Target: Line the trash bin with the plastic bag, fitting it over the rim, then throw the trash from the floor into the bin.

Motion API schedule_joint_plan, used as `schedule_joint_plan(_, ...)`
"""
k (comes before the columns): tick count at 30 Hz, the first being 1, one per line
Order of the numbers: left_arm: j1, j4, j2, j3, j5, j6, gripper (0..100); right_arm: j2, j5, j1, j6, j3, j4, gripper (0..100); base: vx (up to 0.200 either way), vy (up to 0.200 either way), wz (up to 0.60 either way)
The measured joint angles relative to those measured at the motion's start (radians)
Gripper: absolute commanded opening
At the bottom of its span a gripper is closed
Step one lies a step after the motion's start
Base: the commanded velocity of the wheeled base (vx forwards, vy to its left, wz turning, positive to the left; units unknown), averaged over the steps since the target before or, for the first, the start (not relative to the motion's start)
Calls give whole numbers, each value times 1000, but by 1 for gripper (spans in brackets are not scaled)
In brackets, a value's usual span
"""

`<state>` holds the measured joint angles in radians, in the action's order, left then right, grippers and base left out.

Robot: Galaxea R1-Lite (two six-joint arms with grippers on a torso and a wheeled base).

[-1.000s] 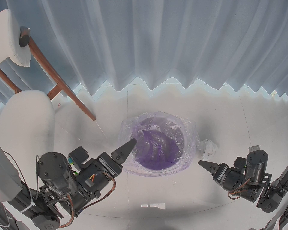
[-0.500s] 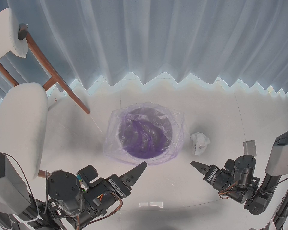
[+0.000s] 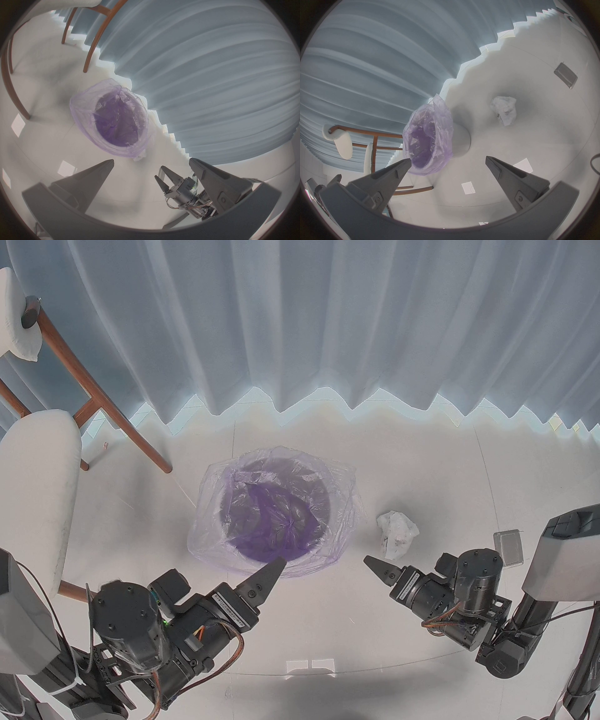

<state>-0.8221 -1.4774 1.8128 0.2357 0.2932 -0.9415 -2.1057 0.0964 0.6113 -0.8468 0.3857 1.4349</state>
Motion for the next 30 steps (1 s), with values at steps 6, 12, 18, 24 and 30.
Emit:
schedule_joint_plan(6,-15,-39,-10,-53,1,25,100,-23,0,14,0,23,-3,100,0,200,0)
schedule_joint_plan(12,-34,-52,-11,-83,0,26,100,-47,1,26,0,45,-2,100,0,200,0)
schedule_joint_plan(18,-41,-44,-8,-85,-7,12,100,-88,6,18,1,100,0,100,0,33,0)
schedule_joint_plan(24,-60,-40,1,-68,-8,-44,100,-140,9,-30,0,166,1,100,0,0,0)
schedule_joint_plan(30,-111,-46,4,-81,0,-58,100,-181,10,-92,-1,192,11,100,0,0,0)
